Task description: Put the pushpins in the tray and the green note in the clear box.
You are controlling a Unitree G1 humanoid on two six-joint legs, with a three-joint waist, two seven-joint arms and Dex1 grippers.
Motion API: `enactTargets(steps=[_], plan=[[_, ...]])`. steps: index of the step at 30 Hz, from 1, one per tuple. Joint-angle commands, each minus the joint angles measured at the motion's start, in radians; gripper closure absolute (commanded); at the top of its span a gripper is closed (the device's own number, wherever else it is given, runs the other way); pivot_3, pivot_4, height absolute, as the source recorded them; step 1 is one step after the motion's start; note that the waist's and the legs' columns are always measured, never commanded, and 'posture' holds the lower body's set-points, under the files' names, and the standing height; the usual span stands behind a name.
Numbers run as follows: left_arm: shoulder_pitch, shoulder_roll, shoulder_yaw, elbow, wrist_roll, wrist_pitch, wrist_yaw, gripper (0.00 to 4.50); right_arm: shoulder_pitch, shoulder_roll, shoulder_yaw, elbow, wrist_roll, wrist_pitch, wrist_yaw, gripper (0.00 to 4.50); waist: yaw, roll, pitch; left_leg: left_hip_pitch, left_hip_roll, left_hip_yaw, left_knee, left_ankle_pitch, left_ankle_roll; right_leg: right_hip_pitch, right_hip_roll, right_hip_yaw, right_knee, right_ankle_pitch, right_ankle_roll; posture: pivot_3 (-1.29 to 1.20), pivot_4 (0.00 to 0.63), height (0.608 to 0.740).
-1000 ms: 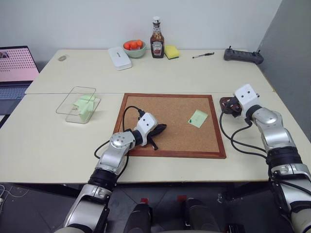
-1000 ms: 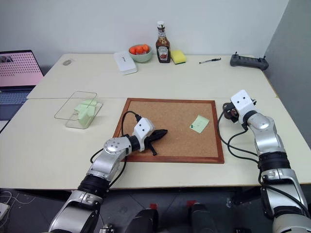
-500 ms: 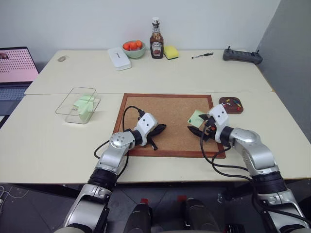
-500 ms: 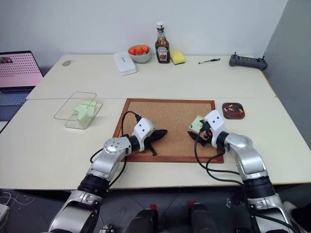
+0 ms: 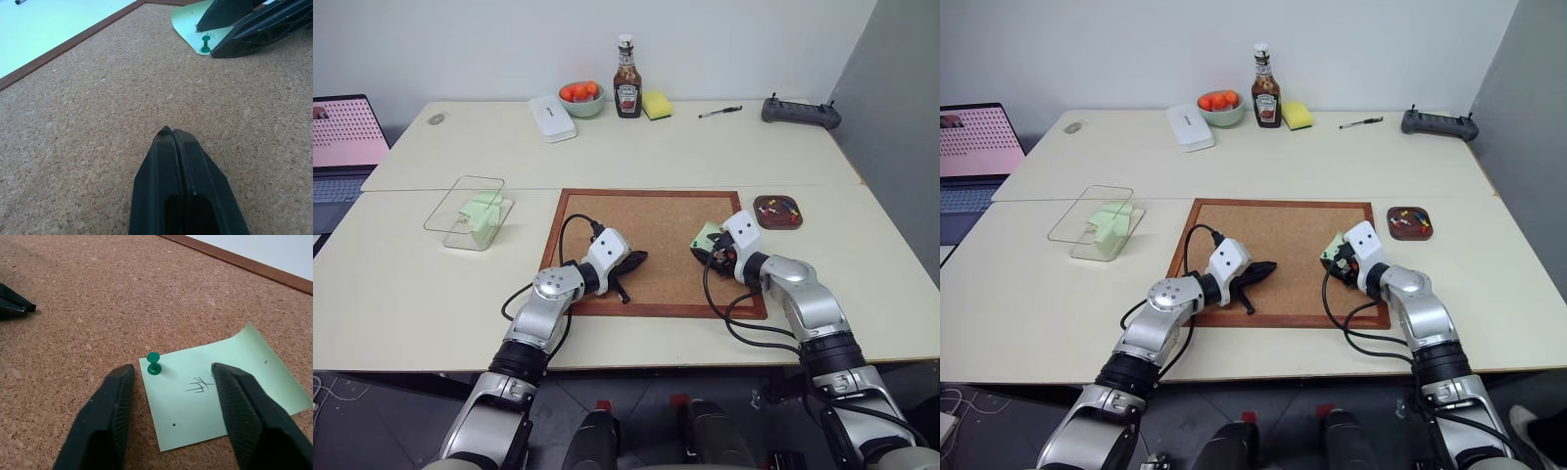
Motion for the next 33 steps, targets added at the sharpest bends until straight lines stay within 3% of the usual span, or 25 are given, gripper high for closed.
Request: enactTargets(steps=[1,9,33], plan=[[0.031,0.003,-0.031,0.033,0.025,0.014,-0.014,4.5,-0.016,0.009,-0.003,-0.021,0.003,-0.025,0.002,2.73,0.0,0.0,0.0,0.0,0.0,0.0,0.0,0.0,0.0,0.0,0.0,0.0,0.0,0.0,0.0,0.0,0.15,0.74],[0.035,0.004,-0.035,0.034,0.031,0.011,-0.015,4.5,-0.01,0.02,-0.004,-0.033,0.004,-0.022,0.008,4.46,0.0,0.0,0.0,0.0,0.0,0.0,0.0,0.0,0.0,0.0,0.0,0.0,0.0,0.0,0.0,0.0,0.15,0.74],[0.04,-0.006,-0.038,0.038,0.036,0.015,-0.015,4.5,0.009,0.024,-0.041,-0.172,0.088,-0.032,0.052,4.46,0.0,0.0,0.0,0.0,0.0,0.0,0.0,0.0,0.0,0.0,0.0,0.0,0.0,0.0,0.0,0.0,0.15,0.74]])
